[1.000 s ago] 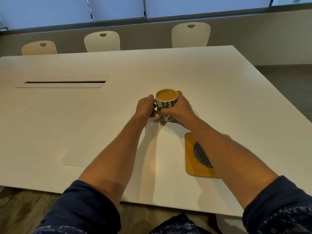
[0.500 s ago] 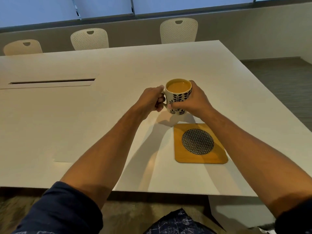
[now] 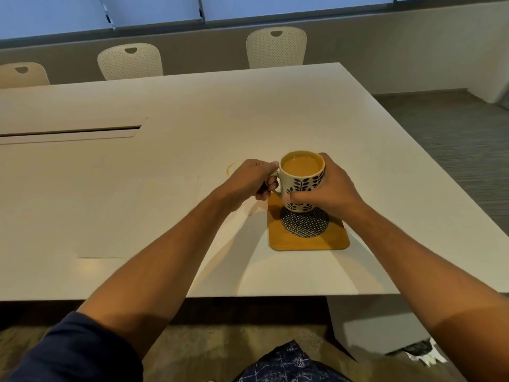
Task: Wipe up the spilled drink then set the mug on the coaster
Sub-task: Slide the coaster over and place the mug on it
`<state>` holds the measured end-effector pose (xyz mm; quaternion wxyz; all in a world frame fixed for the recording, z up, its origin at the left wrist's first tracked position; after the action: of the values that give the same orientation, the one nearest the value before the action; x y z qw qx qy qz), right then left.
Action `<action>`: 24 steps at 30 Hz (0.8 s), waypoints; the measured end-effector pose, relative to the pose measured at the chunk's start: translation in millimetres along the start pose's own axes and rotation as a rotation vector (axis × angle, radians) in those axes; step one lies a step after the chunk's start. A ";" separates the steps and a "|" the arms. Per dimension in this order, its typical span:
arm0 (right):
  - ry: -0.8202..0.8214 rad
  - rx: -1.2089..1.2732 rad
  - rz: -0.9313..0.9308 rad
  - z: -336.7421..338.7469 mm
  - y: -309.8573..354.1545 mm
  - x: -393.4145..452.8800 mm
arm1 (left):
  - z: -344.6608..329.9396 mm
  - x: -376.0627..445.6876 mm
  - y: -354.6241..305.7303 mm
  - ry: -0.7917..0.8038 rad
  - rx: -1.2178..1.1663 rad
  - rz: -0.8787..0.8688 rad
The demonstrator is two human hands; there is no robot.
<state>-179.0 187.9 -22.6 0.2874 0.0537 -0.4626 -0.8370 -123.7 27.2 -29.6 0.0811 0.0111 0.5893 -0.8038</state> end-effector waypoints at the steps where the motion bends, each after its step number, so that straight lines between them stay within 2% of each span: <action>1: -0.005 -0.013 0.002 -0.1 -1.0 -3.8 | -2.1 -1.9 1.7 0.005 0.013 0.004; 24: -0.050 -0.105 0.033 -0.1 -10.3 -40.4 | -23.9 -14.4 12.2 0.116 0.040 0.088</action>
<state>-149.8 213.5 -38.0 0.2918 0.0098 -0.4259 -0.8564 -109.6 47.9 -46.8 0.0817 0.0851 0.5758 -0.8091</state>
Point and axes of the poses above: each hand's wrist, its own x-axis towards the middle knuckle, its own z-axis out of the back of the hand, y = z × x, the point moved 10 cm from there along x, towards the middle knuckle, and after that the axes turned 3 degrees about y, right-handed, at the moved point
